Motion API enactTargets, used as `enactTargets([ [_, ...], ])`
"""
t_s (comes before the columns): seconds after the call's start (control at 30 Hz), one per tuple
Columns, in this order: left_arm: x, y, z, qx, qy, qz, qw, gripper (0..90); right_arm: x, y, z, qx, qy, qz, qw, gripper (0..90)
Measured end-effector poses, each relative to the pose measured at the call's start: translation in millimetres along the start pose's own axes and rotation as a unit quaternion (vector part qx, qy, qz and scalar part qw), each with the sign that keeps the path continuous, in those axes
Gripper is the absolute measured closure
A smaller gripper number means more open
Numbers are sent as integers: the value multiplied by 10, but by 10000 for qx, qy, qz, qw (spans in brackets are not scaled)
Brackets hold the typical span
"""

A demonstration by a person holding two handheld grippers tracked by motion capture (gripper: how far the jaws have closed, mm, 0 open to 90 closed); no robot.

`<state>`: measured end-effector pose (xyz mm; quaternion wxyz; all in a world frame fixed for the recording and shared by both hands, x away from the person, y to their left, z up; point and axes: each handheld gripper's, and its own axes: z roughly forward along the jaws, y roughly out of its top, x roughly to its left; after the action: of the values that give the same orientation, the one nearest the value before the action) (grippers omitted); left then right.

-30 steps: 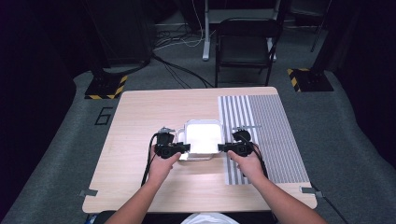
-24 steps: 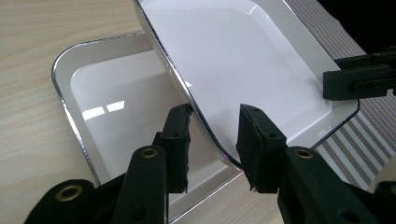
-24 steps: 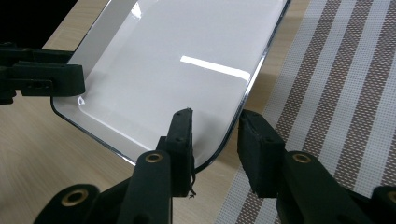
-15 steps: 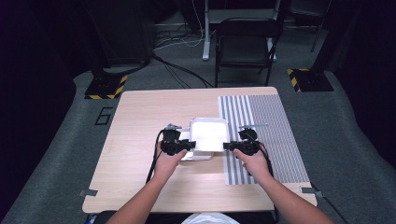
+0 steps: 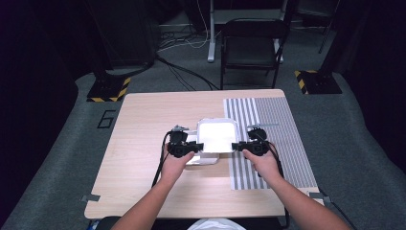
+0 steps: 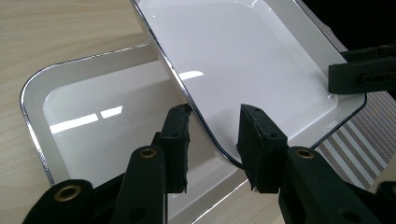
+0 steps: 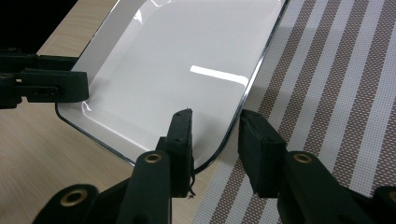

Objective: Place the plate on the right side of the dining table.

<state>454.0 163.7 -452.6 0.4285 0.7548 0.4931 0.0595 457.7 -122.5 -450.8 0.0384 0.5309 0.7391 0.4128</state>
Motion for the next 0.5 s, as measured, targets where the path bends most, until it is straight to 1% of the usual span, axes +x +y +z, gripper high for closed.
enactTargets([
  [0.17, -11, 0, 25, -15, 9, -5, 10000, 638, -15, 14, -12, 7, -13, -44, 10000, 654],
  [0.2, -14, 0, 35, 8, 1, -3, 10000, 638, -24, 15, -12, -9, -17, -78, 10000, 654],
  [0.23, -18, 1, 47, 15, 9, -5, 10000, 638, -29, 19, -14, 5, -20, -49, 10000, 653],
  [0.4, -36, 11, 89, 36, 13, 1, 10000, 638, -84, 47, -37, 3, 2, -107, 9999, 653],
  [0.5, -79, 15, 131, 50, 41, -10, 10000, 638, -121, 61, -57, -36, 29, -122, 9999, 654],
])
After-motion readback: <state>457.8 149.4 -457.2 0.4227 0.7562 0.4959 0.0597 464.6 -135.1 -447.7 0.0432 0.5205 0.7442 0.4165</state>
